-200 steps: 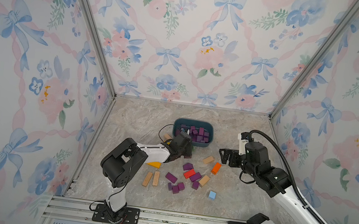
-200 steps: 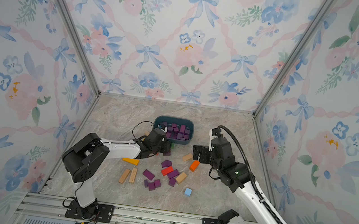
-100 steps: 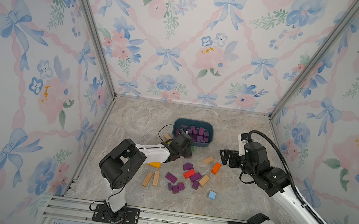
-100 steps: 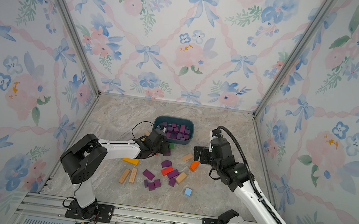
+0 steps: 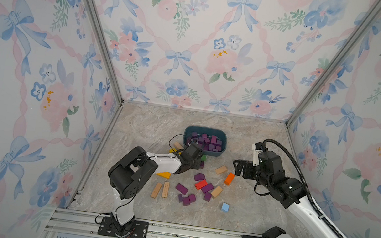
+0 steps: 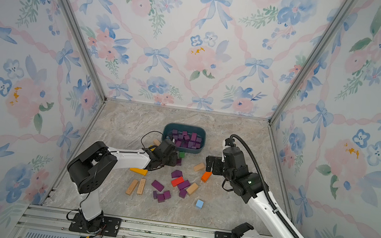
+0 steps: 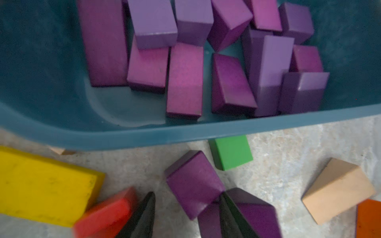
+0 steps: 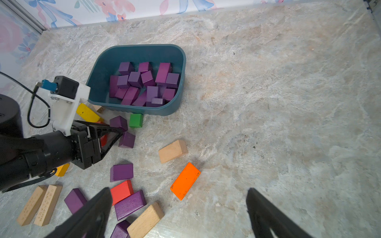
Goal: Pick purple bricks into the storage bin
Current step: Pick up the building block from the center of the board, then place the building block in the storage box.
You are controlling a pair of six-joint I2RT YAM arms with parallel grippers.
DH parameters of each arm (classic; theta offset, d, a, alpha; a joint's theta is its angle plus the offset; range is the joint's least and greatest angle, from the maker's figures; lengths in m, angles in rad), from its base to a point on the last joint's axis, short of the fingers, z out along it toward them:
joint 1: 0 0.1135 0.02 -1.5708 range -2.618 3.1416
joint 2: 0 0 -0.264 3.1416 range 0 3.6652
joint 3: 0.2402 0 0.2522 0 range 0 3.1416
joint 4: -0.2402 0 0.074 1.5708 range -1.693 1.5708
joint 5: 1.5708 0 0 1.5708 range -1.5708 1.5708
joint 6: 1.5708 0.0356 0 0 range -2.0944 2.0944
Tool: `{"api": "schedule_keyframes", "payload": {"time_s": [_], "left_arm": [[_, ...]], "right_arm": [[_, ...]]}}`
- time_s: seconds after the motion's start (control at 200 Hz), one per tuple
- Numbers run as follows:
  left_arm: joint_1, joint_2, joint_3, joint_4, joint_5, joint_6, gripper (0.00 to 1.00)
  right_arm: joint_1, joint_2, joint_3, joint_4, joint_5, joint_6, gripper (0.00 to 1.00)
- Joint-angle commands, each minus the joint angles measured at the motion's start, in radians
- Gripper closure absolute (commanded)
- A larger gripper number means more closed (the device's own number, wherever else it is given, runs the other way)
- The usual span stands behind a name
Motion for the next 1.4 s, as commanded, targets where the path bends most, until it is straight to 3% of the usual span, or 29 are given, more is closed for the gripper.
{"api": "schedule_keyframes", "payload": {"time_s": [0.0, 0.435, 0.645, 0.91, 1.135, 1.395], "left_arm": [[-0.007, 0.03, 0.028, -0.02, -0.022, -0.016, 0.48], [-0.001, 0.07, 0.079, -0.017, -0.058, 0.004, 0.49], [-0.002, 0.071, 0.083, -0.018, -0.042, 0.032, 0.63], [-0.021, -0.024, 0.045, -0.011, -0.076, 0.061, 0.69], [-0.055, -0.156, 0.019, 0.045, -0.048, 0.121, 0.68], [-0.036, -0.174, 0.088, 0.082, -0.085, 0.173, 0.67]], "right_arm": [[-0.013, 0.015, -0.009, -0.026, 0.013, 0.009, 0.0], [-0.016, 0.024, -0.016, -0.019, 0.008, 0.006, 0.02], [-0.019, 0.021, -0.017, -0.018, 0.009, 0.003, 0.01], [-0.022, 0.032, -0.02, -0.003, -0.001, 0.006, 0.01], [-0.063, 0.056, -0.033, 0.032, -0.063, 0.034, 0.03], [-0.077, 0.089, -0.065, 0.053, -0.056, 0.062, 0.03]]}}
